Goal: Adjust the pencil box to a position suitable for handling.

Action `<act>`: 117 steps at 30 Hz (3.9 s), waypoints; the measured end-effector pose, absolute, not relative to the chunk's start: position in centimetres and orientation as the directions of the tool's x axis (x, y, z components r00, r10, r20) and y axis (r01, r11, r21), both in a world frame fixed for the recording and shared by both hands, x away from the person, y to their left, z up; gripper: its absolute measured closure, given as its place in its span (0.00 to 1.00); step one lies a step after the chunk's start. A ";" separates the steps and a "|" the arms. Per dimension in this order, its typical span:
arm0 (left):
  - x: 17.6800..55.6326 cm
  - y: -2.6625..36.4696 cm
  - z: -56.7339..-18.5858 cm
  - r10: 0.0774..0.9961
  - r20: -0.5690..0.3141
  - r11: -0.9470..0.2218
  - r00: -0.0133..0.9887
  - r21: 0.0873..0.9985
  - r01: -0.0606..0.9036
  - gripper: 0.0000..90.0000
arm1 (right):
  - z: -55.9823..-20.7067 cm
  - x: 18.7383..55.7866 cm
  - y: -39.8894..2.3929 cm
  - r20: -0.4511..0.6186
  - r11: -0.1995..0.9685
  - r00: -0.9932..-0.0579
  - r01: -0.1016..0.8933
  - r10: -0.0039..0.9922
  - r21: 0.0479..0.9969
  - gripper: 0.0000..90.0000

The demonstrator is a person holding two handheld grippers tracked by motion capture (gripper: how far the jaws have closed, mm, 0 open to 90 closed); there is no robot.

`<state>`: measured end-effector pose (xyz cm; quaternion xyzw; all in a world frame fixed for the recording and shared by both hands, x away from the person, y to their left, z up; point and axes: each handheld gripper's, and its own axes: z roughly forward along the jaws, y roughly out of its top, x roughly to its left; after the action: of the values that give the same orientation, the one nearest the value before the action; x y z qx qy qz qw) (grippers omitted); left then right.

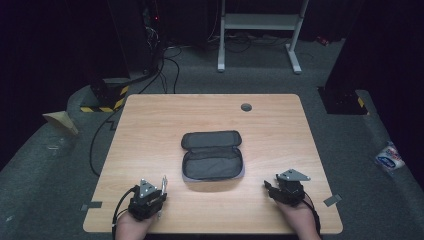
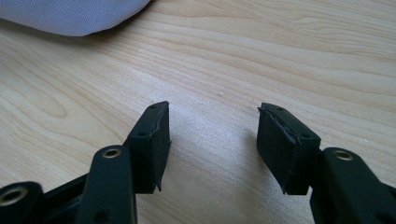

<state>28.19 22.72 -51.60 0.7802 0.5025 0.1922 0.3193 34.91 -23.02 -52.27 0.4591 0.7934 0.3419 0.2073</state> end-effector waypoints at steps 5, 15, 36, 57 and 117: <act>28.2 22.7 -51.6 0.903 -0.019 -0.298 0.430 0.692 0.658 0.80 | -52.3 35.0 -23.0 -0.018 0.346 -0.493 0.585 0.870 0.734 0.49; 28.7 23.1 -51.6 0.886 -0.006 -0.332 0.464 0.690 0.643 0.87 | -52.3 34.8 -23.1 -0.017 0.346 -0.493 0.586 0.870 0.733 0.49; 29.1 23.5 -51.7 0.869 -0.050 -0.320 0.492 0.701 0.638 0.87 | -52.3 34.7 -23.2 -0.014 0.346 -0.496 0.585 0.868 0.733 0.49; 29.0 24.7 -50.9 0.878 -0.098 -0.245 0.468 0.749 0.615 0.88 | -52.3 34.7 -23.1 -0.017 0.349 -0.497 0.584 0.868 0.733 0.49; 31.8 20.1 -43.8 0.785 0.038 -0.303 0.618 0.894 0.331 0.88 | -52.3 34.4 -23.6 -0.013 0.346 -0.496 0.586 0.868 0.733 0.47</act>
<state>31.79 20.07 -43.82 0.7696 0.3624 0.2438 0.4658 34.40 -23.64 -52.28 0.4579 0.7941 0.3425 0.2059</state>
